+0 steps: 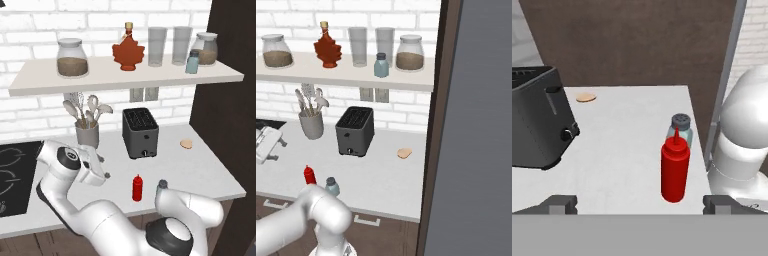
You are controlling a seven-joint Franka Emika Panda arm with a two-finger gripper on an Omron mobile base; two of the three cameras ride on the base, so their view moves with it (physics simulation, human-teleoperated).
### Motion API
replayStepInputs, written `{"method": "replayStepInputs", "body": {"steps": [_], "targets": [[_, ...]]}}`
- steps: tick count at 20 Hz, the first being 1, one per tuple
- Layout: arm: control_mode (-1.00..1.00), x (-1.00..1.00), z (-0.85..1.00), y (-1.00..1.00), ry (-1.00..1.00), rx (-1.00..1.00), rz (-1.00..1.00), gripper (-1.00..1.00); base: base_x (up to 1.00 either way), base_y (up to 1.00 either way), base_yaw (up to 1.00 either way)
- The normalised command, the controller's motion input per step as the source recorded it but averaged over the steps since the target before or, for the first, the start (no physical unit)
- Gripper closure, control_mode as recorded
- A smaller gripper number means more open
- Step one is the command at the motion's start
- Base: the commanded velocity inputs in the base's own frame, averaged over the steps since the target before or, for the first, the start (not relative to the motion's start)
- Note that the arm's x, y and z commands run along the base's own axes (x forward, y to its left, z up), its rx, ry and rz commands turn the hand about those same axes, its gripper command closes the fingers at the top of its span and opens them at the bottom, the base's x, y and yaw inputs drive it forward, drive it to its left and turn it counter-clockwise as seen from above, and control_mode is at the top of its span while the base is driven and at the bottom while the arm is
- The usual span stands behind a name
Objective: Put the shaker and condiment bottle from the counter next to their counterparts in the cabinet.
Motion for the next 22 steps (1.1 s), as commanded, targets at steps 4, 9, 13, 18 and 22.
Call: {"method": "replayStepInputs", "body": {"steps": [4, 9, 13, 18, 22], "targets": [[-1.00, -0.20, -0.44, -0.38, 0.00, 0.00, 0.07, -1.00, 0.00, 0.00, 0.00], [-1.00, -0.03, -0.10, 0.00, 0.01, -0.01, 0.01, -1.00, 0.00, 0.00, 0.00], [-1.00, 0.00, -0.05, -0.03, 0.00, 0.01, 0.00, -1.00, 0.00, 0.00, 0.00], [-1.00, 0.00, -0.05, -0.13, 0.00, 0.04, 0.00, -1.00, 0.00, 0.00, 0.00], [-1.00, 0.00, -0.11, -0.04, 0.00, 0.00, 0.00, -1.00, 0.00, 0.00, 0.00]]}}
